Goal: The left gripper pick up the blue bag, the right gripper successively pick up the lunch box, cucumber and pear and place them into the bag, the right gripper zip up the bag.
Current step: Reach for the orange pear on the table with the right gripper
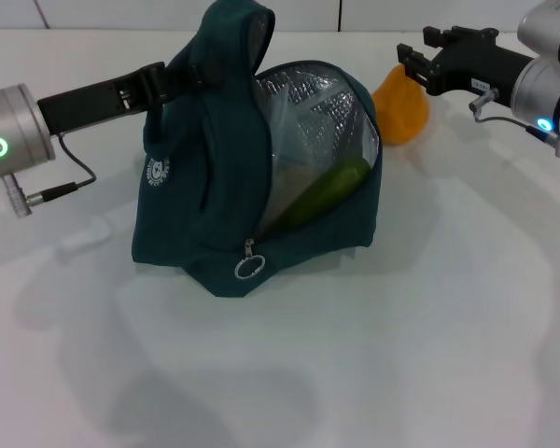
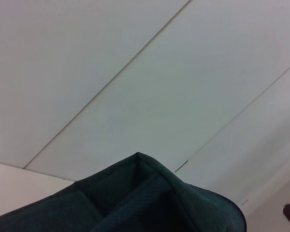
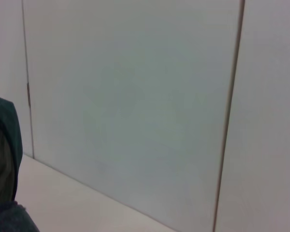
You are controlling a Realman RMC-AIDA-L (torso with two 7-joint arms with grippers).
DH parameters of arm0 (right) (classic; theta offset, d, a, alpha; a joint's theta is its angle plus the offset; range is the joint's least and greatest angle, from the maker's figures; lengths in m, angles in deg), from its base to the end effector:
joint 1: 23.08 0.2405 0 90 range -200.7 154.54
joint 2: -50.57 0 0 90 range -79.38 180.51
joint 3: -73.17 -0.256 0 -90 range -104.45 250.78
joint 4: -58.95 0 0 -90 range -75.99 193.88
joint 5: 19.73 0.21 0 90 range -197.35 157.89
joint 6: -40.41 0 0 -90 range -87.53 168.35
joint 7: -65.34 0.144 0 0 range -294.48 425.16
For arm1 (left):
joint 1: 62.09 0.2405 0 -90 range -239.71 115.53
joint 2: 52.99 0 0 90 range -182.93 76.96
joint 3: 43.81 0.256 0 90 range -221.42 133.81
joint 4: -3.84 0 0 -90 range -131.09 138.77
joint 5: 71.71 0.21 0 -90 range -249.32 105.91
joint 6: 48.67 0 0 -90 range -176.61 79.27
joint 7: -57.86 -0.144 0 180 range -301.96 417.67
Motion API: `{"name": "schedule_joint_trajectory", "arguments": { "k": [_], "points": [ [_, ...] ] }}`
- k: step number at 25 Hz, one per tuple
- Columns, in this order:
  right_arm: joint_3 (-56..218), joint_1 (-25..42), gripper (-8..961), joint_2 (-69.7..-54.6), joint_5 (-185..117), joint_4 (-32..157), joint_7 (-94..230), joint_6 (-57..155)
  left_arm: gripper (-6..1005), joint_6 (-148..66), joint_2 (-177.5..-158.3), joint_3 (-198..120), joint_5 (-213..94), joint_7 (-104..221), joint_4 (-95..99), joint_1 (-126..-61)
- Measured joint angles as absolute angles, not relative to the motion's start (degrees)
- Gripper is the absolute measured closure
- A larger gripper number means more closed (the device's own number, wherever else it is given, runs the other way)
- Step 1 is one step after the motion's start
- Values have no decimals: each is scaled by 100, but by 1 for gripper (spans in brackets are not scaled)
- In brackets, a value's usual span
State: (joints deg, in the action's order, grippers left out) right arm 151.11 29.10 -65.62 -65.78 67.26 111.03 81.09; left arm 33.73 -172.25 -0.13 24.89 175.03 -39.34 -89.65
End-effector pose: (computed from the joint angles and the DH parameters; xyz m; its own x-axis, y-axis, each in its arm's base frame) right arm 0.2013 0.4587 -0.0463 0.8469 -0.1579 -0.5077 -0.4824 -0.6299 -0.6087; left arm -0.2451 0.3564 0.0342 0.2488 0.6519 0.7163 0.8359 -0.5182 0.1812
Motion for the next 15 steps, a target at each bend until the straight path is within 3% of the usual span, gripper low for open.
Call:
{"name": "schedule_joint_trajectory", "arguments": {
  "k": [11, 15],
  "points": [
    [15130, 2928, 620, -6562, -6574, 6677, 10986, 8114, 957, 3350, -17200, -13, 2489, 17476, -3772, -9073],
    [15130, 2930, 765, -6562, -6569, 6677, 10923, 8114, 957, 3344, -17199, -13, 2489, 17475, -3765, -9074]
  ]
}}
